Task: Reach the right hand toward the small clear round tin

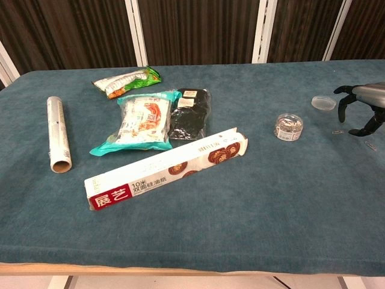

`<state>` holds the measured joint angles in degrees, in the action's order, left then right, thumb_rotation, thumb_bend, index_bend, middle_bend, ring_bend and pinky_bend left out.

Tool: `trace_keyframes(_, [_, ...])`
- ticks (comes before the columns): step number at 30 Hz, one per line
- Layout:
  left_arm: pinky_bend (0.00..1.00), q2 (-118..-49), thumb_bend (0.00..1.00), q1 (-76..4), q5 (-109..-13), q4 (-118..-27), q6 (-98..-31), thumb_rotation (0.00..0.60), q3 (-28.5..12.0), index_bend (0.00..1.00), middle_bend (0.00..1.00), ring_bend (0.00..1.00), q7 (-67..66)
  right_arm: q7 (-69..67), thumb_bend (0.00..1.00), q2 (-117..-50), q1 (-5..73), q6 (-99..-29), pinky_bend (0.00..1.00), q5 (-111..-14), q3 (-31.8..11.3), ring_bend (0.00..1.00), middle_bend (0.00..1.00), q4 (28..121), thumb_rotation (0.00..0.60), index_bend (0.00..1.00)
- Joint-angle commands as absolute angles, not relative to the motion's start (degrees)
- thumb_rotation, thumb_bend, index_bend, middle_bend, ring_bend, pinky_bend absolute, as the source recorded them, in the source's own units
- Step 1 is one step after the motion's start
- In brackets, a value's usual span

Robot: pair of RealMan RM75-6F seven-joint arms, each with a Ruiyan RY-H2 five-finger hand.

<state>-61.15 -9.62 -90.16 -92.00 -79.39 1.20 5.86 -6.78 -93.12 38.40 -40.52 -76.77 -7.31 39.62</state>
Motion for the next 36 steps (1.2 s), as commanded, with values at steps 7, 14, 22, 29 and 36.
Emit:
trace_keyframes(7, [0.11,-61.02,0.43,-9.54,-90.00,-92.03,-79.44,0.600,1.23,0.00,0.03,0.01,6.05,-6.64,0.25,-94.43,39.34,-39.64,0.00,-76.75,-7.20,0.00,0.00,38.27,0.600,0.47])
trace_keyframes(14, [0.11,-60.89,0.43,-9.14,-90.40,-92.18,-80.12,0.600,1.48,0.00,0.03,0.01,6.07,-5.57,0.26,-96.06,39.89,-39.09,0.00,-76.73,-6.94,0.00,0.00,36.72,0.600,0.50])
trace_keyframes(22, [0.11,-60.74,0.43,-8.83,-90.41,-92.16,-80.55,0.600,1.51,0.00,0.03,0.01,6.05,-5.21,0.27,-96.86,40.19,-38.86,0.00,-76.45,-7.07,0.00,0.00,35.77,0.600,0.52])
trace_keyframes(29, [0.11,-60.77,0.43,-8.77,-90.33,-92.16,-80.71,0.600,1.39,0.00,0.03,0.01,6.05,-4.69,0.28,-97.52,40.31,-37.67,0.00,-75.96,-7.03,0.00,0.00,34.19,0.600,0.57])
trace_keyframes(36, [0.11,-60.86,0.43,-8.87,-90.20,-92.15,-80.43,0.600,1.35,0.00,0.03,0.01,5.86,-5.47,0.33,-97.62,40.27,-37.80,0.00,-76.23,-6.93,0.00,0.00,33.78,0.600,0.61])
